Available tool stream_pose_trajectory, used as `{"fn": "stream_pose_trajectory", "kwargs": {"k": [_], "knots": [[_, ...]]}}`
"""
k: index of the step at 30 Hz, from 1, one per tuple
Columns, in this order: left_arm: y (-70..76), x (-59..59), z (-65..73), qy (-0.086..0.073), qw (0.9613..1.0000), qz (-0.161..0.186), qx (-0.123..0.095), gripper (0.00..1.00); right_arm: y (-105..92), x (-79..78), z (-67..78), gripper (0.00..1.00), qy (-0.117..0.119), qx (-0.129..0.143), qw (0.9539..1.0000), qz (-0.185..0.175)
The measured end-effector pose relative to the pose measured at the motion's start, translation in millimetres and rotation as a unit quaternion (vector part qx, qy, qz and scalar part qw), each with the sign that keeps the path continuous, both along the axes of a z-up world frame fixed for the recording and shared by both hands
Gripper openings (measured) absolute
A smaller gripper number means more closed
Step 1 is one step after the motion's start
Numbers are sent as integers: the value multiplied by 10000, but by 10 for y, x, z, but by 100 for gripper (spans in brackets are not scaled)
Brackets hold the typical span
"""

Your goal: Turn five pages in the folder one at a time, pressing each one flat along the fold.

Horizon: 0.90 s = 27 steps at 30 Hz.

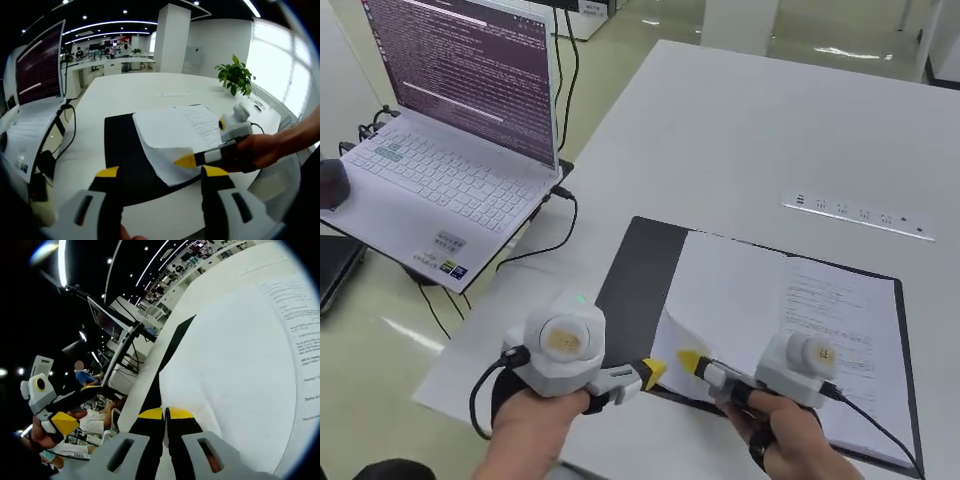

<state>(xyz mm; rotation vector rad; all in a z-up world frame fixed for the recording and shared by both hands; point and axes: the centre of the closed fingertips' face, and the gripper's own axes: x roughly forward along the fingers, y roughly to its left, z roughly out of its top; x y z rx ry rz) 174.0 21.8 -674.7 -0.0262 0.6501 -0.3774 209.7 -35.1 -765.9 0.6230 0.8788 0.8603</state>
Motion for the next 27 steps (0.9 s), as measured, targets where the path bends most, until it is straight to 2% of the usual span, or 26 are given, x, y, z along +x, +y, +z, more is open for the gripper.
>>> {"fn": "stream_pose_trajectory", "kwargs": {"k": [5, 13, 21, 23, 25, 27], "knots": [[-18, 19, 18, -61, 9999, 10, -88, 63, 42, 18, -106, 0, 117, -70, 9999, -62], [-22, 29, -5, -21, 10000, 1, -95, 63, 17, 32, -279, 0, 361, -137, 9988, -302], [-50, 46, 10, -37, 9998, 2, -176, 63, 8, 63, -309, 0, 335, -204, 9982, -445], [-45, 43, -3, -16, 9999, -17, -143, 63, 33, 29, -297, 3, 541, -92, 9973, -495], [-30, 46, -2, -6, 9999, 6, -160, 63, 58, 21, -266, 8, 337, -144, 9986, -380], [-16, 51, 5, -15, 9999, 25, -162, 63, 74, 12, -255, 11, 282, -176, 9989, -319]]}}
